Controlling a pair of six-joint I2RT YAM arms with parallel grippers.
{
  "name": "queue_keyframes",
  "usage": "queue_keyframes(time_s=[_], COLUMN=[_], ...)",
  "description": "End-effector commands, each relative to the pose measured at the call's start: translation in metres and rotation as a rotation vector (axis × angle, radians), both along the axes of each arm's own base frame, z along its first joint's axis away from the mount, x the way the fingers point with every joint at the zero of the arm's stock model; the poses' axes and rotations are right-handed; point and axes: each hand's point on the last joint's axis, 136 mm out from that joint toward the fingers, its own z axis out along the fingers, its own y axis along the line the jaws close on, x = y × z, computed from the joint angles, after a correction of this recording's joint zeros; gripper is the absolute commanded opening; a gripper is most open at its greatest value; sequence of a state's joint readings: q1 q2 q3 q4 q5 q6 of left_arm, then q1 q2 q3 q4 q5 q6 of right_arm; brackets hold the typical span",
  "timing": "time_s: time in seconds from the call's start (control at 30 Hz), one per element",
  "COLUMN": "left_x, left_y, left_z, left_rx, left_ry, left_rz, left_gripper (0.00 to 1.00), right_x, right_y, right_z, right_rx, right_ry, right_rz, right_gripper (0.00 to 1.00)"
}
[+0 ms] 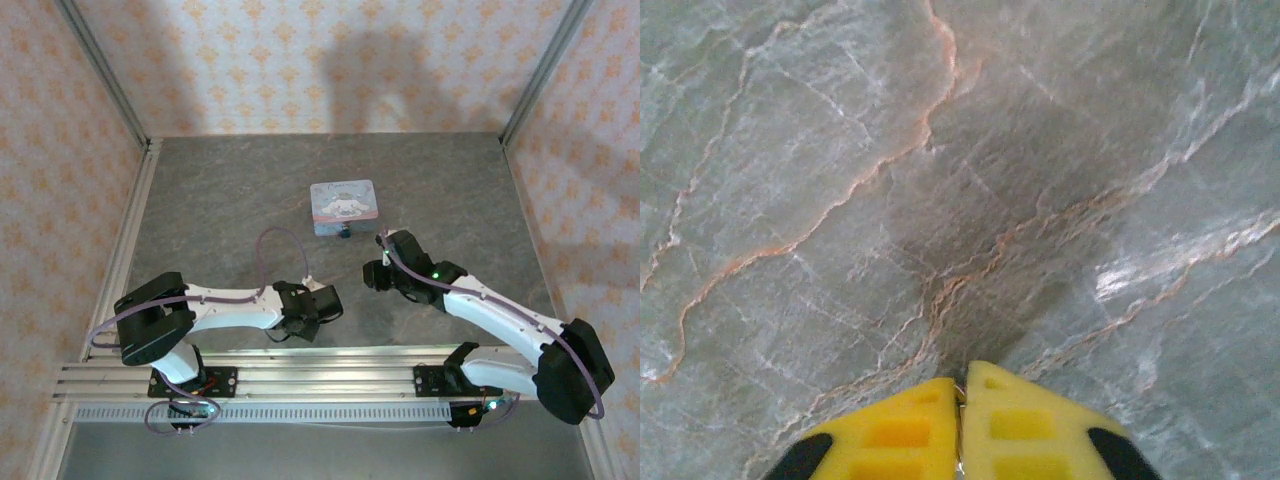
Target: Unlock the padlock with the key
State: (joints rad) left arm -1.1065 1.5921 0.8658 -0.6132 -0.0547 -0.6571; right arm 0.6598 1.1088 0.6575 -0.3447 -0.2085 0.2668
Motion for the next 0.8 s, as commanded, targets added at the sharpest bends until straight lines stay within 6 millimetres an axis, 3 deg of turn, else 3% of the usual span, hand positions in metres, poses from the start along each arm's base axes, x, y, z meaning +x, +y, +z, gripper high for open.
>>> queue_keyframes(time_s=[0.0,0.13,0.37,0.5,0.77], left_x=[0.001,0.018,0.064,0.080,0.089], left_y=[0.004,-0.009,-0.027,-0.033,-0.032], left_z=[0.006,0.037,0.124,0.170,0.212], left_rx=[0.036,-0.035,-0.423,-0.621,-0.738], left_ry=[-0.016,-0.060,-0.161,-0.200,-0.214], left_rz=[-0.038,-0.075,-0.022,-0.003,0.064], left_gripper=[0.00,0.00,0.00,0.00,0.00], right_x=[0.002,0.006,-0.003,-0.008,-0.018], right_y=[-0.008,-0.008,0.011,0.024,0.058], right_z=[0.006,0.020,0.054,0.072,0.097], right_rx=[0.022,0.140,0.340,0.422,0.371], right_ry=[-0.010,-0.007,-0.107,-0.190,-0.420], right_rz=[-0.050,-0.077,0.040,0.130,0.343], right_gripper=[0.35,0.35,0.40,0.45,0.47])
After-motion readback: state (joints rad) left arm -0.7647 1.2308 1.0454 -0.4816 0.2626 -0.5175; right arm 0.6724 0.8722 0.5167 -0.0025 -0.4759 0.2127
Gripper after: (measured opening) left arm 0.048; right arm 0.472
